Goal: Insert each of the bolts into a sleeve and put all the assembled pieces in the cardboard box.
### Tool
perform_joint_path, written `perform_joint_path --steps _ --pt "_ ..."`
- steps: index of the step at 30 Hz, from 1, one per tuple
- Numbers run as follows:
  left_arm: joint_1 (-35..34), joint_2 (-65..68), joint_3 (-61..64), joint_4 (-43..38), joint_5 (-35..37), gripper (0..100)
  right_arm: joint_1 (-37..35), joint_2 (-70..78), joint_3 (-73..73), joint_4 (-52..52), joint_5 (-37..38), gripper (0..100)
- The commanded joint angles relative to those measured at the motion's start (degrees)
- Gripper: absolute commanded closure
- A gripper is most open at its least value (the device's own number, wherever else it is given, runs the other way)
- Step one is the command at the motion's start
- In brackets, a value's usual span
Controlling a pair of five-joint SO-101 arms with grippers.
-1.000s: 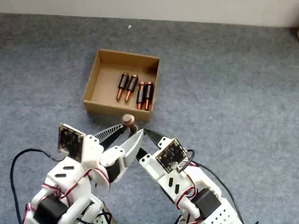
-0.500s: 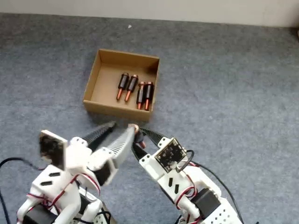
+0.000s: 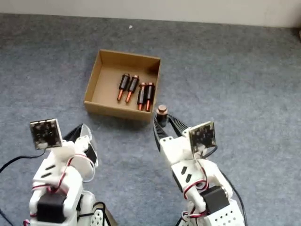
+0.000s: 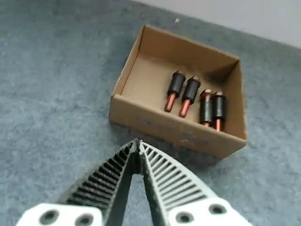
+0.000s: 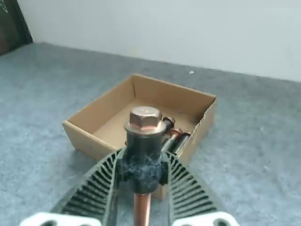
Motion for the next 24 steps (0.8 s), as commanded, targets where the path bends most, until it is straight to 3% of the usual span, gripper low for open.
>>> perform_joint_path --steps 1,7,14,20,24 --pt "-1.9 -0.1 6.8 -0.1 -0.4 99 0.7 13.3 -11.9 -1.4 -0.7 99.4" --pt "-1.8 -0.1 18.2 -4.5 -0.4 99 0.7 35.5 -26.7 -2.7 -0.7 99.4" --pt "-1.8 -0.1 23.4 -10.5 -0.4 99 -1.0 60.4 -34.9 -20.9 -0.2 98.9" --pt "-1.8 -0.1 23.6 -10.4 -0.4 99 -4.5 79.7 -43.3 -24.5 12.6 98.8" --pt "-1.8 -0.1 23.6 -10.4 -0.6 99 -4.1 88.8 -49.8 -24.0 14.1 97.1"
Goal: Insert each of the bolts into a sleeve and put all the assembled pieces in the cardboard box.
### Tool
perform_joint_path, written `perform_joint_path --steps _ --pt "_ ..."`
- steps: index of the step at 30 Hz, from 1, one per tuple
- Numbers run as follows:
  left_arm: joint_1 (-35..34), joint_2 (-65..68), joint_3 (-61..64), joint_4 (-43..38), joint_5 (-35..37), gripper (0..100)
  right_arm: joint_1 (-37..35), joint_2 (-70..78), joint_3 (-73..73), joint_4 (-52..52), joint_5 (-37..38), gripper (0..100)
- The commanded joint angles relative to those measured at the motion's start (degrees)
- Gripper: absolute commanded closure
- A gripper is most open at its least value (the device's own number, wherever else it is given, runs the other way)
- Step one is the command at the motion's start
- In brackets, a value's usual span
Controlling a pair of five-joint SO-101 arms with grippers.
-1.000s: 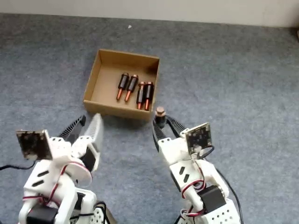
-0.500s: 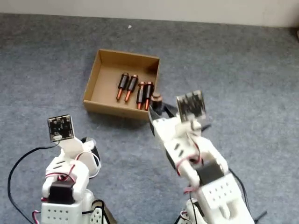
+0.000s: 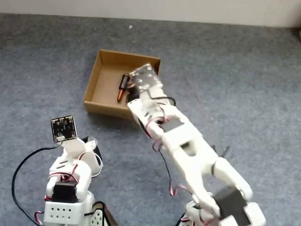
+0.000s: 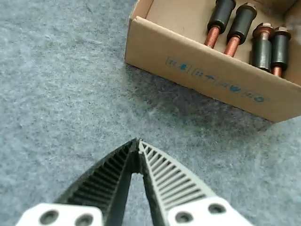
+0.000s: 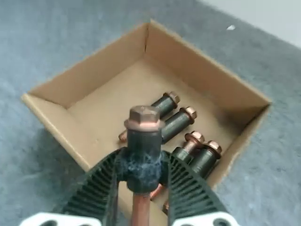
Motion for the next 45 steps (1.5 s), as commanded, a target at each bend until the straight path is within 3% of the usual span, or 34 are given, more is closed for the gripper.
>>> perform_joint_path --steps 1,6,13,16,27,42,45 --pt "-0.4 -0.3 1.2 -1.3 -0.6 99 -0.2 4.6 -8.2 -1.7 1.5 94.7" --pt "-0.4 -0.3 1.2 -1.3 -0.7 99 -0.5 6.7 -9.6 -1.7 1.3 82.0" --pt "-0.4 -0.2 1.2 -1.3 -0.7 99 -0.5 2.2 -8.0 -0.7 1.3 90.5" --pt "-0.4 -0.2 1.2 -1.3 -0.7 99 -0.7 -6.1 -3.6 2.7 1.3 99.8" --pt "0.0 -0.2 1.2 -1.3 -0.8 99 0.3 -42.4 24.4 11.8 1.3 99.4" --pt "0.0 0.1 1.2 -1.2 -0.8 99 14.7 -91.5 59.8 15.8 1.3 99.4" --pt "0.0 0.1 1.2 -1.2 -0.8 99 18.6 -96.1 64.4 21.6 1.2 99.4"
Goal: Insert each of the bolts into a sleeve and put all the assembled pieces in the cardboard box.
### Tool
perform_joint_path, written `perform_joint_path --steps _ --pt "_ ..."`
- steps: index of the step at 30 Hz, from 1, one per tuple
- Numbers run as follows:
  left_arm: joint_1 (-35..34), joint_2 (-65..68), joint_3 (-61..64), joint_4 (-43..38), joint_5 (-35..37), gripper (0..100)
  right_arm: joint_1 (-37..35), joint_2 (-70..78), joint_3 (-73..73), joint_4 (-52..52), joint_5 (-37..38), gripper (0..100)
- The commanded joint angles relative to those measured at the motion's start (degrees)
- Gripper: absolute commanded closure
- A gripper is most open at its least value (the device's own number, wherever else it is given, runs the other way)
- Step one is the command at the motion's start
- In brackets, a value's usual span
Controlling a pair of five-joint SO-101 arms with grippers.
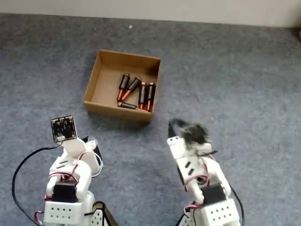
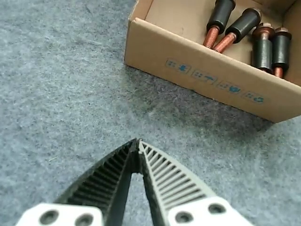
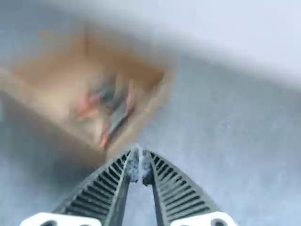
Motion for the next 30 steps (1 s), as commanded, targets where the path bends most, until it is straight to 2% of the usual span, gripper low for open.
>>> perform_joint_path --steps 1,7,12,16,20,26,30 --pt "0.0 0.1 1.1 -1.1 -0.6 99 5.0 -4.2 8.7 6.1 0.5 99.4" --pt "0.0 0.1 1.1 -1.1 -1.3 99 10.1 -2.3 8.2 15.1 0.5 99.4" --pt "0.0 0.1 1.1 -0.9 -16.4 99 10.2 -2.3 8.2 26.0 0.8 99.4" --pt "0.0 -0.1 1.1 2.4 -22.9 99 10.2 -2.3 8.1 36.1 0.8 99.4" --pt "0.0 0.1 1.1 3.1 -25.1 99 10.2 -2.3 8.1 43.7 0.9 99.4" --pt "-0.4 -0.1 1.1 9.7 -25.0 99 10.3 -2.3 8.0 44.3 0.9 99.4" --pt "-0.4 -0.1 1.1 17.1 -24.8 99 11.4 -2.3 8.0 44.3 0.9 99.4"
